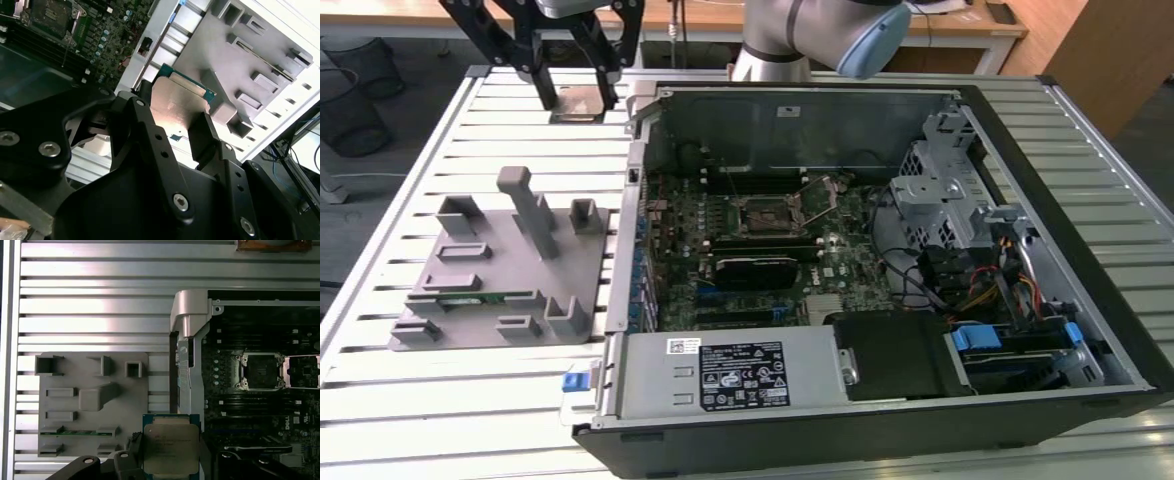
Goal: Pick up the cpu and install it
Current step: 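Pick up the cpu and move it towards the insertion slot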
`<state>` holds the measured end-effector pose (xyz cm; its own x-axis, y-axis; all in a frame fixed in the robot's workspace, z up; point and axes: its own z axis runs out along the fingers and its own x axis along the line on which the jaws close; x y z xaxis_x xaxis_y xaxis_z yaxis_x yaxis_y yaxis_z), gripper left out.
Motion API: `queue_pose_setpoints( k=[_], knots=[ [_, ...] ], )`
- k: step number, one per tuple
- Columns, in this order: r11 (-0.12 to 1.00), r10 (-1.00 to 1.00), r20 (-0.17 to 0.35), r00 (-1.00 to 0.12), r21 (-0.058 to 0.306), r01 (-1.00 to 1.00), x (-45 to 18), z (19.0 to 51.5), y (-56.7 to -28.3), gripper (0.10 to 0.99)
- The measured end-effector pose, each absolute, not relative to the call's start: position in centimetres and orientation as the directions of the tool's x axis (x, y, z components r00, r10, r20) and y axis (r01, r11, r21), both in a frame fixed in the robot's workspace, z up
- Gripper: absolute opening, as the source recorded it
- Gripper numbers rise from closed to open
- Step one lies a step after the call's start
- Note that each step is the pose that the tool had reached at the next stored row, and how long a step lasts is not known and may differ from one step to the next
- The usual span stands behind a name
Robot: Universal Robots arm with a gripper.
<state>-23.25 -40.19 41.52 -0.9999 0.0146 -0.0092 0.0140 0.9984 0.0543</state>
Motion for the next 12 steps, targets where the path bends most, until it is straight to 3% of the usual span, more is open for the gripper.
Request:
queue_pose_setpoints(
  k=[12],
  knots=[
    [0.998, 0.015, -0.009, -1.0, 0.054, 0.014, -21.4, 41.5, -40.2, 0.537]
  ],
)
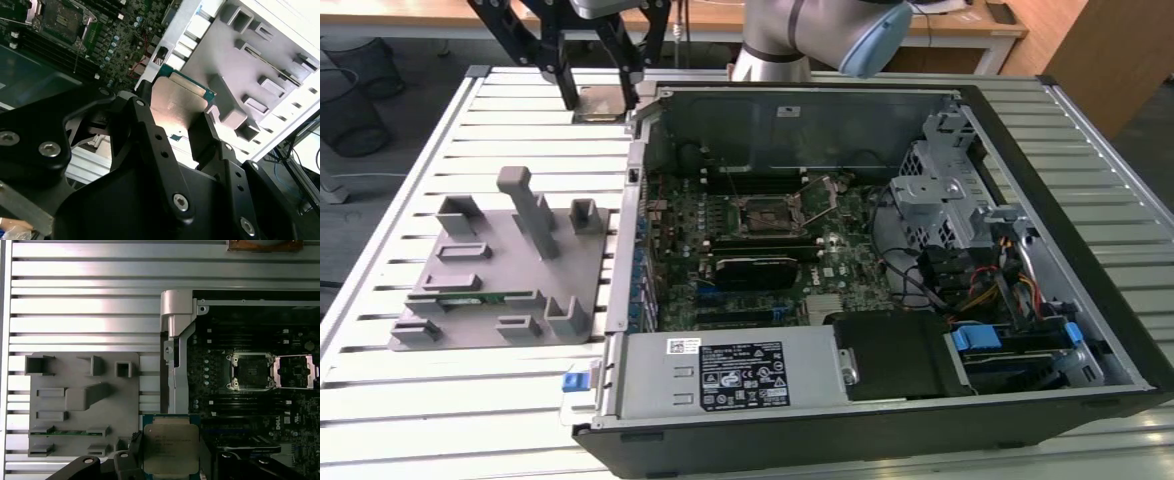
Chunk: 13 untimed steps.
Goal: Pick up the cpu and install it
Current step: 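Pick up the cpu and move it towards the insertion slot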
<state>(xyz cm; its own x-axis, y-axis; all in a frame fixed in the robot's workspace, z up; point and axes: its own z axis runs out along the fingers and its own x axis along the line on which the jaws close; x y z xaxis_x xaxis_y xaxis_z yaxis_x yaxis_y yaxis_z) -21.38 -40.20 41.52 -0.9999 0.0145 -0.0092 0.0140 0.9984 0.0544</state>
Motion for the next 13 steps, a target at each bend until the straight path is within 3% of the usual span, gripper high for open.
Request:
queue_pose_setpoints(
  k=[13],
  knots=[
    [0.998, 0.015, -0.009, -1.0, 0.054, 0.014, -19.3, 41.5, -40.2, 0.537]
  ],
)
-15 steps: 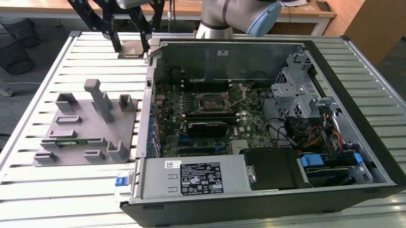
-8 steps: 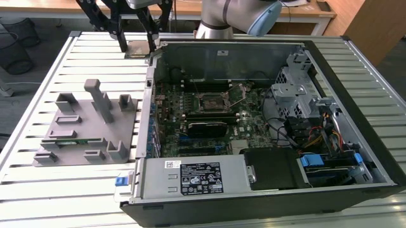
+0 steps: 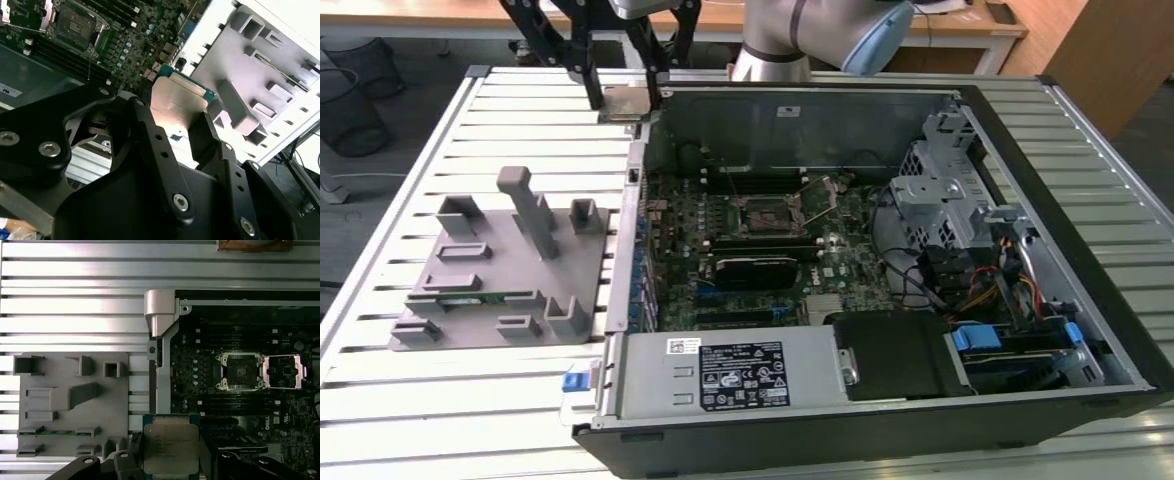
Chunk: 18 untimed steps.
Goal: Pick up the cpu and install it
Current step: 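Pick up the cpu and move it towards the insertion slot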
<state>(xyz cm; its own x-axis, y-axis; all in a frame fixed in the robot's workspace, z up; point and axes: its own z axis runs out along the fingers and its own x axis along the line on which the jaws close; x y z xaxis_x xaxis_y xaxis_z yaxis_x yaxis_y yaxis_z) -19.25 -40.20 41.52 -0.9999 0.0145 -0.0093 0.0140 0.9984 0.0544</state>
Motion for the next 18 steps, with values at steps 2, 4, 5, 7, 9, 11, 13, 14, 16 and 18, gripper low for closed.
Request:
queue_pose_setpoints(
  k=[2, 4, 5, 7, 9, 11, 13, 14, 16, 18],
  knots=[
    [0.998, 0.015, -0.009, -1.0, 0.054, 0.014, -18.9, 41.5, -40.2, 0.537],
    [0.998, 0.015, -0.009, -1.0, 0.054, 0.014, -18.6, 41.5, -40.2, 0.537],
    [0.998, 0.015, -0.009, -1.0, 0.054, 0.014, -18.4, 41.5, -40.2, 0.537],
    [0.998, 0.015, -0.009, -1.0, 0.054, 0.014, -17.9, 41.5, -40.2, 0.537],
    [0.998, 0.015, -0.009, -1.0, 0.054, 0.014, -17.5, 41.5, -40.2, 0.537],
    [0.998, 0.015, -0.009, -1.0, 0.054, 0.014, -17.1, 41.5, -40.2, 0.537],
    [0.998, 0.015, -0.009, -1.0, 0.054, 0.014, -16.6, 41.5, -40.1, 0.537],
    [0.998, 0.015, -0.009, -1.0, 0.054, 0.014, -16.4, 41.5, -40.1, 0.537],
    [0.998, 0.015, -0.009, -1.0, 0.054, 0.014, -15.8, 41.5, -40.1, 0.537],
    [0.998, 0.015, -0.009, -1.0, 0.054, 0.014, -15.0, 41.5, -40.0, 0.537]
  ],
)
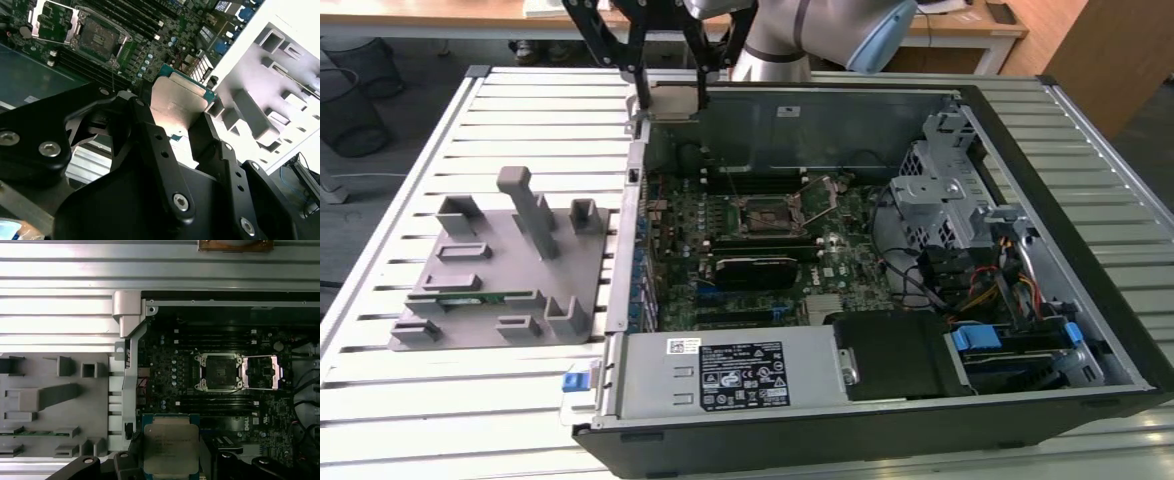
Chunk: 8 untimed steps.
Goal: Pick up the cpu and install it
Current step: 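Pick up the cpu and move it towards the insertion slot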
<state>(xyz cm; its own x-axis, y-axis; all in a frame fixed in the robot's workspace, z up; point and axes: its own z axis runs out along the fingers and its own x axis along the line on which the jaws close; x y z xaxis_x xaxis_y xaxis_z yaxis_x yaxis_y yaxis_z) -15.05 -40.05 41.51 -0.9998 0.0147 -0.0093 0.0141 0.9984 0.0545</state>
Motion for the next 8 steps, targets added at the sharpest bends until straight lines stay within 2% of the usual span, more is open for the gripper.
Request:
queue_pose_setpoints(
  k=[8],
  knots=[
    [0.998, 0.015, -0.009, -1.0, 0.054, 0.014, -13.2, 41.5, -39.9, 0.537]
  ],
)
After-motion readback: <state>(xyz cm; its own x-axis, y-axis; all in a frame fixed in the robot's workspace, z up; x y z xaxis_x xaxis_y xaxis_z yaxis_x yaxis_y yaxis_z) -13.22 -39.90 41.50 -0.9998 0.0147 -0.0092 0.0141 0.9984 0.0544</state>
